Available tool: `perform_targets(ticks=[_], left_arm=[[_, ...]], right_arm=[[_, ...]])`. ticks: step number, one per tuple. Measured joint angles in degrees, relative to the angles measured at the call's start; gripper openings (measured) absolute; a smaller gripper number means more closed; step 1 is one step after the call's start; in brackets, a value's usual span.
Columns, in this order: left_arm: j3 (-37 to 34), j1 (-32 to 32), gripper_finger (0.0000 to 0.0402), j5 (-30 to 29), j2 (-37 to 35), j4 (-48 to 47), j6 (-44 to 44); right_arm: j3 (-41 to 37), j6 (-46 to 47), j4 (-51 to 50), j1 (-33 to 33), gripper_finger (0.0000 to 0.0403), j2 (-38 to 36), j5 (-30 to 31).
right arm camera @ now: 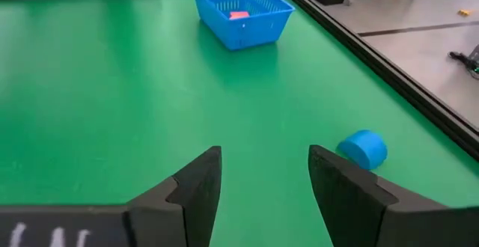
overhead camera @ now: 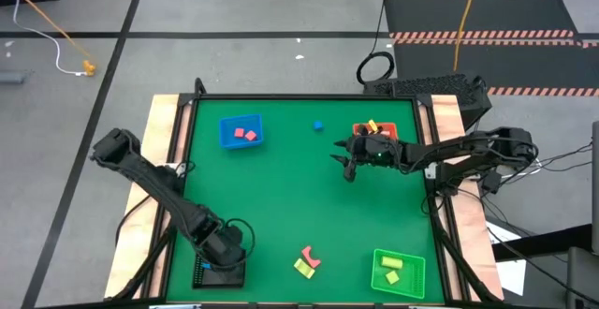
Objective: Sort & place blocks by color
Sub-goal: Put the bottom blue block in the black basket, then put the blue block in the black basket
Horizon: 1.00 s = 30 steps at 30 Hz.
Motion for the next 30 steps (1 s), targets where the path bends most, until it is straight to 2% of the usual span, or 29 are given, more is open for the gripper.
perform_targets(ticks=[5, 9, 15, 18, 23, 27, 30], left_arm=[[-0.1, 0.0, 0.0045, 0.7, 2.2, -2.3, -3.4], [-0.1, 0.0, 0.0084, 4.1, 2.7, -1.6, -4.6], [-0.1, 0.0, 0.0146, 4.6, 2.8, -1.5, -6.6], [0.0, 0.6, 0.0165, 5.7, 2.7, -1.0, -3.8], [0.8, 2.6, 0.0169, 7.9, -0.1, 3.2, 3.7], [1.1, 6.3, 0.0168, 5.6, -2.9, 3.2, 7.3], [1.1, 10.5, 0.0170, -0.3, -4.1, 3.3, 13.0]], right_arm=[[0.0, 0.0, -0.2, 0.0, 0.0190, 0.0, -0.1], [0.0, 0.1, -0.8, 0.0, 0.0190, 0.0, -0.1], [0.0, 0.1, -1.4, 0.0, 0.0190, 0.0, -0.1], [0.0, 0.0, -1.4, 0.0, 0.0190, 0.0, -0.1], [0.0, -0.4, -1.4, -0.2, 0.0190, 0.0, 0.0], [0.0, 0.0, -1.4, -0.8, 0.0190, 0.0, 0.0], [0.0, 0.0, -1.4, -1.3, 0.0190, 0.0, 0.1]])
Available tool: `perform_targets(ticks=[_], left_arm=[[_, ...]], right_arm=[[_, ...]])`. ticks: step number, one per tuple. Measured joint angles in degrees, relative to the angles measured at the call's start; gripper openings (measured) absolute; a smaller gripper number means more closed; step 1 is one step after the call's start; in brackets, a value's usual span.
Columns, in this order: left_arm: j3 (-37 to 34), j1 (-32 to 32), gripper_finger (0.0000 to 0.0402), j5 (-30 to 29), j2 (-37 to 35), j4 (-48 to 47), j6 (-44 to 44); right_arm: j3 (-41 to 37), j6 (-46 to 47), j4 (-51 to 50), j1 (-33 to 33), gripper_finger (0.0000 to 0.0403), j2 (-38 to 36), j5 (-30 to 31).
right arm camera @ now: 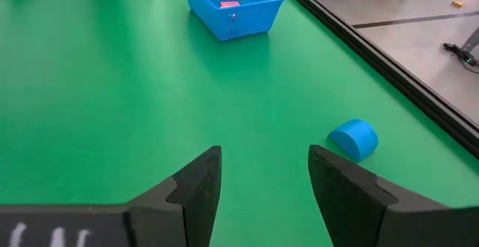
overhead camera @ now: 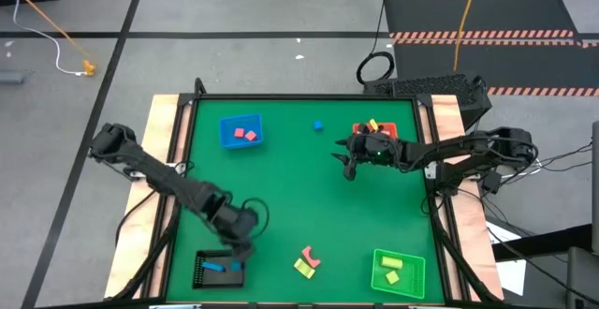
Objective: Sort & place blocks by color
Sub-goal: Put the blue block in the black basket
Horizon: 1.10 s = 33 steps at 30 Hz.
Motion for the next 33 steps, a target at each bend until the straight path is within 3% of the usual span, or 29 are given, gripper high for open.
perform_targets(ticks=[5, 8, 14, 20, 33], left_arm=[[0.0, 8.4, 0.0170, -15.8, 0.0, 3.6, 16.7], [0.0, 13.5, 0.0170, -23.3, 0.1, 9.8, 20.2], [0.0, 20.6, 0.0170, -25.4, 0.2, 27.8, 29.1], [0.0, 24.4, 0.0170, -37.5, 0.6, 37.5, 40.7], [0.0, 25.6, 0.0170, -38.3, 0.6, 48.2, 40.5]], right_arm=[[0.0, 0.0, 0.0, -1.3, 0.0190, 0.0, 0.0], [0.0, 0.0, 0.0, -1.7, 0.0190, 0.0, 0.0], [0.0, 0.1, 0.0, -2.5, 0.0190, 0.0, 0.0], [0.0, 0.1, 0.0, -2.5, 0.0190, 0.0, 0.0], [0.0, 5.0, 0.0, -2.5, 0.0190, 0.0, 0.0]])
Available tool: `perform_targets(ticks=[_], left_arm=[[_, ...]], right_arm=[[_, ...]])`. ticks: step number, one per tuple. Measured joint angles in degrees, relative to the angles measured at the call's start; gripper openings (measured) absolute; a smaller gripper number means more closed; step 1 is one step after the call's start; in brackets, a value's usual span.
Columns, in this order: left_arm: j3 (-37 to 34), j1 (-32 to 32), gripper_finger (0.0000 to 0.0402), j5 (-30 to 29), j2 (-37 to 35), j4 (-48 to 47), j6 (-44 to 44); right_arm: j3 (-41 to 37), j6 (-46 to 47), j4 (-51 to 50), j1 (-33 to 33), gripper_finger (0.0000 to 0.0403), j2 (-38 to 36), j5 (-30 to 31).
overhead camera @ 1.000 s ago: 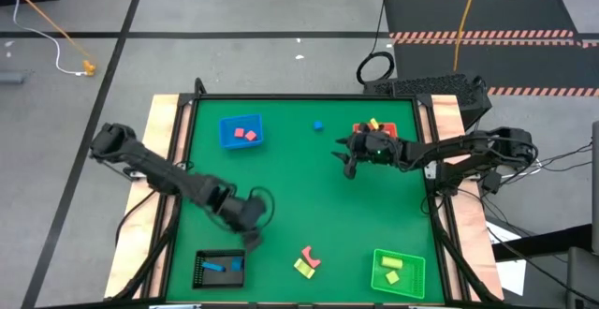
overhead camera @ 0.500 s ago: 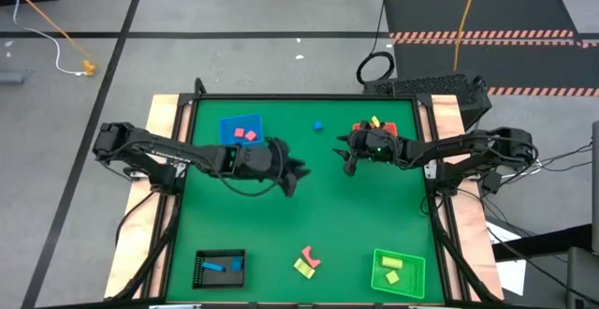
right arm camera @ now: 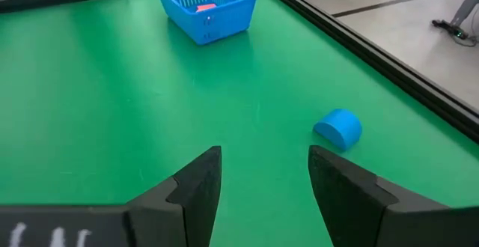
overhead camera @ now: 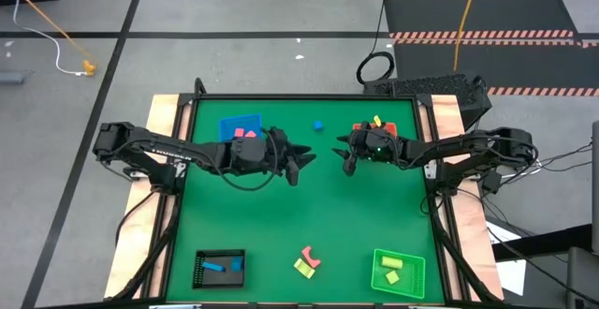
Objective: Sort & place blocks by color
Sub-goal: Put the blue block in the black basket
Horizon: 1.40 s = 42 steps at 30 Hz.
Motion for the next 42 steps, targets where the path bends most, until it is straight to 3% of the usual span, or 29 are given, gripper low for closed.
perform_targets(ticks=[5, 13, 16, 23, 29, 37, 42], left_arm=[[0.0, 0.0, 0.0170, 0.0, 0.0, 0.0, 3.4], [-0.1, 0.0, 0.0170, -2.3, 2.5, -6.5, 23.2], [0.0, 0.0, 0.0170, -2.3, 5.7, -7.1, 25.7], [0.0, 0.7, 0.0170, -2.3, 10.6, -8.0, 25.4], [0.0, 1.4, 0.0170, -2.3, 10.3, -11.4, 22.9], [0.0, 1.5, 0.0170, -2.3, 9.9, -21.4, 15.7], [0.0, 1.4, 0.0170, -2.3, 9.9, -24.4, 11.6]], right_arm=[[0.0, 1.0, 0.0, 0.0, 0.0190, 0.0, 0.0], [0.0, -1.6, 0.8, 0.0, 0.0190, 0.0, 0.0], [0.2, -5.1, 2.3, 0.0, 0.0190, 0.0, 0.3], [5.4, -15.8, -2.5, -1.3, 0.0190, 1.1, 4.6], [12.7, -20.0, -9.5, -6.2, 0.0190, 8.0, 4.3], [20.7, -24.0, -11.7, -12.2, 0.0190, 18.8, -7.1], [26.8, -24.9, -16.4, -15.4, 0.0190, 24.1, -10.3]])
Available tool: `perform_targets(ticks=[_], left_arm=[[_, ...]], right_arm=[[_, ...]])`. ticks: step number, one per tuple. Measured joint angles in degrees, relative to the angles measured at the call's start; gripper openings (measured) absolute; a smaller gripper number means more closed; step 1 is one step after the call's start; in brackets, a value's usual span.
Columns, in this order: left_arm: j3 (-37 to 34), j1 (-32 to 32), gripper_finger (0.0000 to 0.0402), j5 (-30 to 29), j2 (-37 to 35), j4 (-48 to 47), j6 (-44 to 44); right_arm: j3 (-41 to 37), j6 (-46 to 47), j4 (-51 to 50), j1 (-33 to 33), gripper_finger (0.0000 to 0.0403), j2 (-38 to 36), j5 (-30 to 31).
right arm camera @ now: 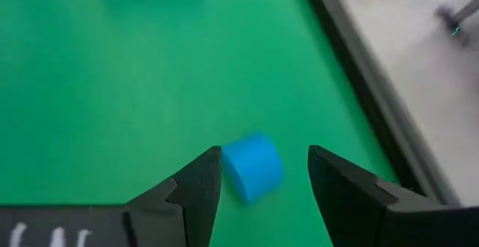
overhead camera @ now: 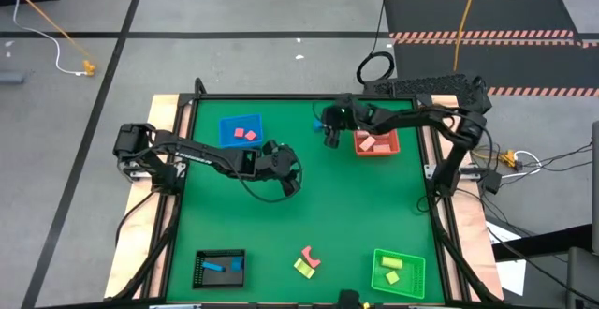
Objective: Sort & place blocks by color
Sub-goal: Put the blue block in the black basket
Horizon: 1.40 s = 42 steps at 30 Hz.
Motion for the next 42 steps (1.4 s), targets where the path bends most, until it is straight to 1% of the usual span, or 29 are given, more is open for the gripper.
perform_targets(ticks=[7, 12, 17, 19, 27, 31, 34, 39, 42], left_arm=[[0.0, 0.0, 0.0170, 0.0, 0.0, -1.5, -1.6], [0.0, 0.0, 0.0170, 0.0, 0.0, -2.1, -2.3], [0.0, 0.0, 0.0170, 0.3, 0.0, -2.8, -2.4], [0.0, 0.0, 0.0170, 0.3, 0.0, -3.4, -2.4], [0.0, 0.0, 0.0170, 0.3, 0.0, -4.3, -2.5], [0.0, 0.0, 0.0170, 0.3, 0.0, -4.8, -2.7], [0.0, -0.1, 0.0170, 0.4, 0.0, -5.0, -2.7], [0.0, -0.1, 0.0170, 0.5, 0.0, -4.9, -2.7], [0.0, -0.1, 0.0170, 0.5, 0.0, -4.8, -1.5]], right_arm=[[8.8, -2.8, -12.3, -3.3, 0.0190, 5.5, -5.6], [12.5, -5.9, -15.1, -4.4, 0.0190, 8.1, -10.9], [14.0, -11.3, -15.2, -4.4, 0.0189, 10.7, -11.2], [14.8, -12.0, -14.7, -4.4, 0.0189, 11.8, -11.2], [15.6, -11.7, -15.1, -5.1, 0.0189, 14.2, -11.1], [15.6, -8.1, -15.9, -5.8, 0.0188, 14.3, -11.2], [15.6, -5.4, -16.7, -6.0, 0.0174, 14.3, -11.2], [15.6, -4.0, -18.4, -5.5, 0.0114, 14.1, -11.1], [15.6, -3.9, -18.8, -4.5, 0.0115, 14.1, -10.8]])
